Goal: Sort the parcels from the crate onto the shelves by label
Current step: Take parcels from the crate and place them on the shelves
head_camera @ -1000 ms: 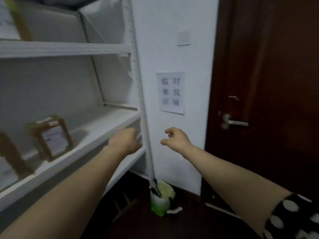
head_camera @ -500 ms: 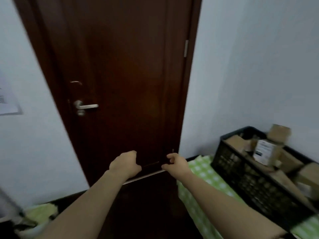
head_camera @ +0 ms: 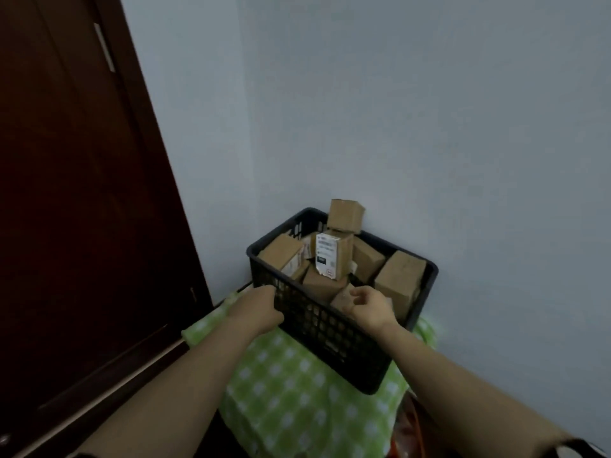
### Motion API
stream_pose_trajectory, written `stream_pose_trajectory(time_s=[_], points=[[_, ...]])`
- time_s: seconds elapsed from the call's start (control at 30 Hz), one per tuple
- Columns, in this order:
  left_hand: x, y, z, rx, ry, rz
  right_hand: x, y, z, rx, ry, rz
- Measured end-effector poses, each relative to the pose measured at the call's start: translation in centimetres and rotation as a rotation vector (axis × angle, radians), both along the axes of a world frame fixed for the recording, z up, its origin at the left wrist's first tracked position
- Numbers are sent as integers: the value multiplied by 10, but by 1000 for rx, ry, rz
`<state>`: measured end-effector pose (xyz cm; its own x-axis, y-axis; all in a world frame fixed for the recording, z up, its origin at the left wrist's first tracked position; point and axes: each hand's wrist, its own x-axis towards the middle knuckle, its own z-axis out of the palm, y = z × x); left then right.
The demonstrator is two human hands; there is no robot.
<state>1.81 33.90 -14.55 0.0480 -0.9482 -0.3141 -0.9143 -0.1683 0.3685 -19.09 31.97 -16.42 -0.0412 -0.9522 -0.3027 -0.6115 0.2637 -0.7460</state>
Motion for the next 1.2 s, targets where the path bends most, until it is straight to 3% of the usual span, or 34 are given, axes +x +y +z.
stream_pose_trajectory(time_s=[0.3,0.57,0.73,0.9,1.03,1.2], points=[[-39,-141,-10,-56,74,-67,-30,-115,1,-81,-71,-153],[-51,-308,-36,-56,584,170,-14,-251,0,-113,-111,-303],[-66,-380,-46,51,830,248,-6,-318,-15,-46,-179,-413],[-81,-399,-54,153,922,236,3,-342,-29,2,-331,-508],[-82,-388,-47,156,984,292,9,-325,-30,-84,-368,-591],[-71,-351,-24,189,1049,325,18,-286,-18,-303,-441,-421]])
